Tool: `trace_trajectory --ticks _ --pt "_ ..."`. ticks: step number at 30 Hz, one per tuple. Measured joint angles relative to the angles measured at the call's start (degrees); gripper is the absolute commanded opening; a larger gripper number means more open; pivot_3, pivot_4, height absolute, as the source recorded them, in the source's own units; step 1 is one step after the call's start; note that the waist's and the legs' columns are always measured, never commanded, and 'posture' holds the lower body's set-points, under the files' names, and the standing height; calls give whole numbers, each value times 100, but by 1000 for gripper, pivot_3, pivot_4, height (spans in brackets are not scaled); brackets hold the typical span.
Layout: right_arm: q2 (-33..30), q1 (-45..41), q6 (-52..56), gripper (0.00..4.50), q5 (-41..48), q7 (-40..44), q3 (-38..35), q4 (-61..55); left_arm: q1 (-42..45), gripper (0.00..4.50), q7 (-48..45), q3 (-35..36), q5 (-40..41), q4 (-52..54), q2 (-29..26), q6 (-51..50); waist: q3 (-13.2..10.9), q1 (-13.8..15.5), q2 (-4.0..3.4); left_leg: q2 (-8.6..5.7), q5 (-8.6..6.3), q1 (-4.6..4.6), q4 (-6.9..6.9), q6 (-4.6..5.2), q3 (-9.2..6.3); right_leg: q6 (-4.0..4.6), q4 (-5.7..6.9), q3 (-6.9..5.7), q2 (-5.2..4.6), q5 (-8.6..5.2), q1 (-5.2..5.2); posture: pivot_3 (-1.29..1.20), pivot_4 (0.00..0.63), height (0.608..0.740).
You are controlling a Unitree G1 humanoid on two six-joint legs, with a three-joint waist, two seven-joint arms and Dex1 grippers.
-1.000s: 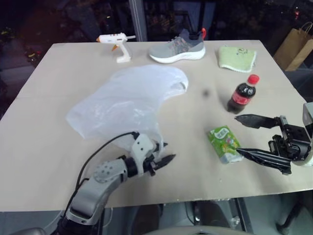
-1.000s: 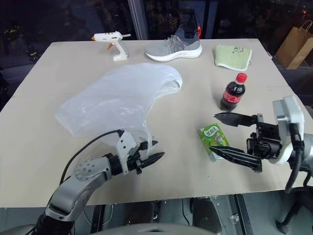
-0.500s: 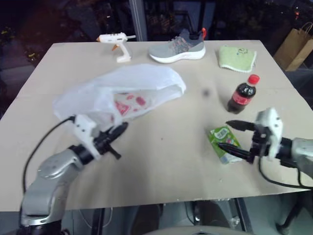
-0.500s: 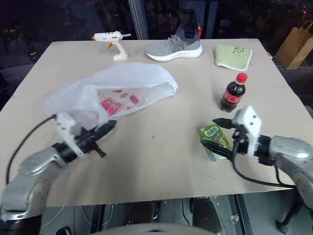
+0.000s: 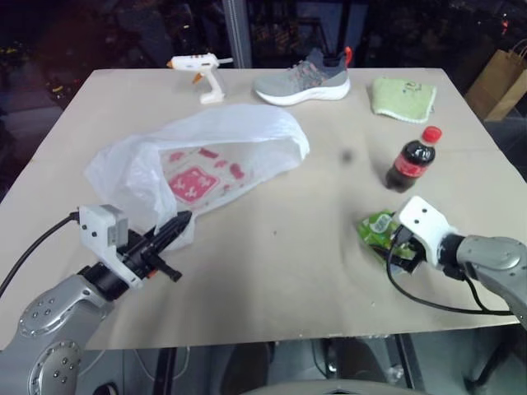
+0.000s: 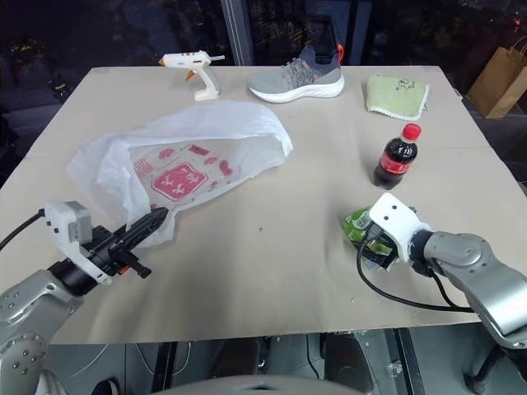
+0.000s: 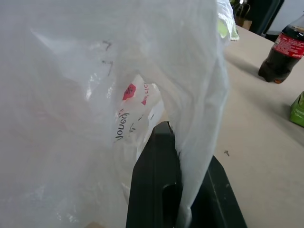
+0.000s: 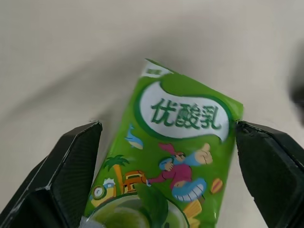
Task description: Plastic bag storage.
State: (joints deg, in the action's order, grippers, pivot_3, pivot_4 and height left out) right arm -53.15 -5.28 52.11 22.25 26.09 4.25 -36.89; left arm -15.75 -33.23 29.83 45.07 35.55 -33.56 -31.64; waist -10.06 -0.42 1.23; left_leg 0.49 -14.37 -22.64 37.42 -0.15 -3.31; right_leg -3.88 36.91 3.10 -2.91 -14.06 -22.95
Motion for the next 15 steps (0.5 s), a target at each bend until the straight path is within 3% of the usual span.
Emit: trace_trajectory --ticks 6,11,15 --pt "715 236 1180 4500 131 -397 -356 -133 164 29 242 -268 -6 21 23 -10 14 -6 10 -1 0 -1 -1 0 -8 0 2 -6 2 0 2 0 150 740" --pt "830 348 1164 4500 93 -402 -424 -36 203 29 285 -349 -9 21 12 -10 33 -5 32 -2 0 13 -1 0 -12 3 -4 -10 1 -2 23 0 150 740" --pt "859 436 810 3568 87 -216 -459 125 227 0 305 -351 -7 21 6 -10 41 -4 44 -2 0 17 0 0 -12 7 -4 -11 0 -4 26 0 150 740"
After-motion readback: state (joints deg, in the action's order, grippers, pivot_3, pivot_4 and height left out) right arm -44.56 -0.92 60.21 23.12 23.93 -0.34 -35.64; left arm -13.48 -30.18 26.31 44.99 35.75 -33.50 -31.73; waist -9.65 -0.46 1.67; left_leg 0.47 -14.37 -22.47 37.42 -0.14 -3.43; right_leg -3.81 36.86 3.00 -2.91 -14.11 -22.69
